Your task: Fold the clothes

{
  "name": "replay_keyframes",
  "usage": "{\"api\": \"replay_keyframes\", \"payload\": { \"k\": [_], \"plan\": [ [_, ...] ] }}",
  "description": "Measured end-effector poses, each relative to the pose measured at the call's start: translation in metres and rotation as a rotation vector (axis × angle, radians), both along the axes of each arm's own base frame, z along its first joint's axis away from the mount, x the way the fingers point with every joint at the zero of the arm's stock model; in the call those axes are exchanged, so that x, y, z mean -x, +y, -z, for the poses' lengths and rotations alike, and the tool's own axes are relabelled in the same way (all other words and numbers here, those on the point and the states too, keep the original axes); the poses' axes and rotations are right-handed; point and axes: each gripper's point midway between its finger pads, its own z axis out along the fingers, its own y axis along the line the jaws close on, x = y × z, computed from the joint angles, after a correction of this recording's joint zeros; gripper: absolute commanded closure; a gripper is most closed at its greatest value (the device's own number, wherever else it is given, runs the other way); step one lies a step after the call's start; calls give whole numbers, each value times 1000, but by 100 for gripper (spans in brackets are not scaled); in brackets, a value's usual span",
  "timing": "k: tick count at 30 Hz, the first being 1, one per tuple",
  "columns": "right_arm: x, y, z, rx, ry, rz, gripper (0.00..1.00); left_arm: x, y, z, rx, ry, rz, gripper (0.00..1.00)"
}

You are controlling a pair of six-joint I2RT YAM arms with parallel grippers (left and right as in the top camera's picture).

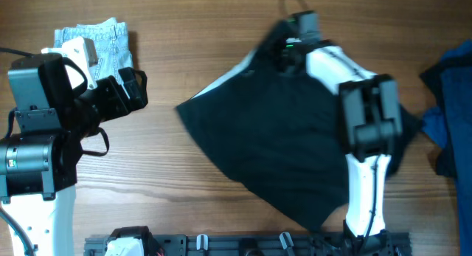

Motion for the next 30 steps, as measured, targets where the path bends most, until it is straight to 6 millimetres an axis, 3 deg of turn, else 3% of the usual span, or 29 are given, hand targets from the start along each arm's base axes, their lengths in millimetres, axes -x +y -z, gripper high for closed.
{"api": "replay_keyframes", "payload": {
  "k": [4, 6, 8, 9, 10, 12, 16, 18, 19, 25, 27, 30],
  "plan": [
    [21, 101, -3, -77, -105, -187, 96, 1, 0, -1, 0, -2, 0, 0],
    [43, 155, -4, -102, -183, -341, 96, 2, 0, -3, -1, -9, 0, 0],
    [66, 185, -4, -109, -222, -471, 96, 5, 0, -5, -1, -17, 0, 0],
    [89, 202, -3, -107, -233, -595, 95, 8, 0, -8, -2, -27, 0, 0],
    [94, 204, -3, -104, -235, -638, 94, 11, -1, -10, -2, -36, 0, 0],
    [102, 195, -4, -80, -219, -705, 92, 14, -1, -14, -3, -49, 0, 0],
    [111, 152, -19, 45, -184, -780, 88, 17, -1, -17, -4, -61, 0, 0],
    [111, 133, -41, 125, -205, -803, 88, 17, -1, -17, -4, -62, 0, 0],
    [114, 122, -63, 182, -228, -817, 88, 17, -1, -17, -3, -62, 1, 6],
    [142, 85, -175, 381, -364, -814, 89, 27, -5, -22, 1, -78, 18, 20],
    [157, 69, -198, 428, -363, -808, 89, 35, -6, -31, 2, -112, 21, 25],
    [175, 45, -210, 487, -309, -780, 83, 55, -8, -50, 2, -190, 28, 40]
  ]
}}
